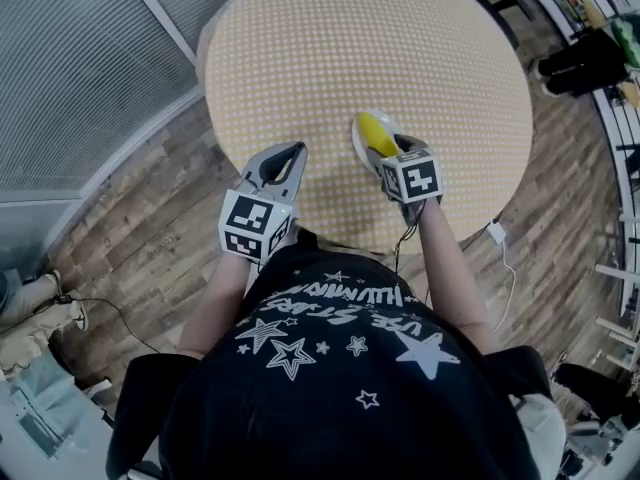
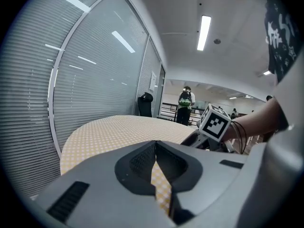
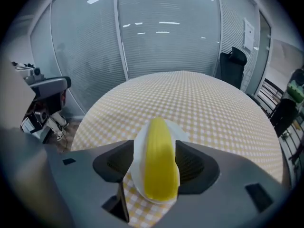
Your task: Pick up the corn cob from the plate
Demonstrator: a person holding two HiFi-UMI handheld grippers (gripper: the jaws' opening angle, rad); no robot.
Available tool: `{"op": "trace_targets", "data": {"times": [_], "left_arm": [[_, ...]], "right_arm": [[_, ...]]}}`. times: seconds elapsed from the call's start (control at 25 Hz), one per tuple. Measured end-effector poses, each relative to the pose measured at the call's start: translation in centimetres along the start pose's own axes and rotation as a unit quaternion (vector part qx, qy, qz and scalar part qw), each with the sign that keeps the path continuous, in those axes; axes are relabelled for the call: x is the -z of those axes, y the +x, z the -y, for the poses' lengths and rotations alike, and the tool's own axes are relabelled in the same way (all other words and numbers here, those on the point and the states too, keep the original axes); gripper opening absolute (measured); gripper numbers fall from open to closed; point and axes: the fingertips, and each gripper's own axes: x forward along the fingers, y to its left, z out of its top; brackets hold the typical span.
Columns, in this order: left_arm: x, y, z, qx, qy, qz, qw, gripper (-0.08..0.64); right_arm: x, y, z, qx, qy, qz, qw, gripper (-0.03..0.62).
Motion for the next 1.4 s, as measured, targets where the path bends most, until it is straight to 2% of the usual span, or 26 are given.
{"op": "trace_targets", "data": {"times": [0.28, 0.48, 0.76, 0.96, 1.08, 1.28, 1.4], "left_arm": [[0.2, -0.4, -1.1, 0.001, -0.006, -0.002, 1.0000, 0.009], [0.2, -0.1, -2.1, -0.008, -0.012, -0.003, 0.9999, 0.009], [1.0, -0.3, -1.8, -0.008, -0.014, -0.008, 0.9998, 0.009], [0.7, -0.5, -1.4, -0.010, -0.009, -0.006, 0.9999, 0.009], [0.6, -0.6, -0.7, -0.011, -0.003, -0.006, 0.9999, 0.008], [0.2, -1.4, 2.0, -0.007, 0.008, 0.001, 0.9999, 0.009], [-0.1, -2.3, 3.4, -0.009, 0.014, 0.005, 0.9999, 0.009]], "right_arm": [[0.7, 2.5, 0.7, 0.023, -0.058, -0.070, 0.996, 0.256], [2.0, 4.0, 1.1, 0.023, -0.070, -0.116, 0.991, 0.256], [2.2, 4.1, 0.8, 0.005, -0.069, -0.121, 0.990, 0.253], [1.3, 2.8, 1.7, 0.041, -0.090, -0.081, 0.992, 0.252], [0.3, 1.4, 1.4, 0.038, -0.093, -0.045, 0.994, 0.252], [-1.3, -3.1, 0.9, 0.049, -0.085, 0.046, 0.994, 0.252], [-2.4, -6.6, 0.1, 0.043, -0.073, 0.109, 0.990, 0.252]]}}
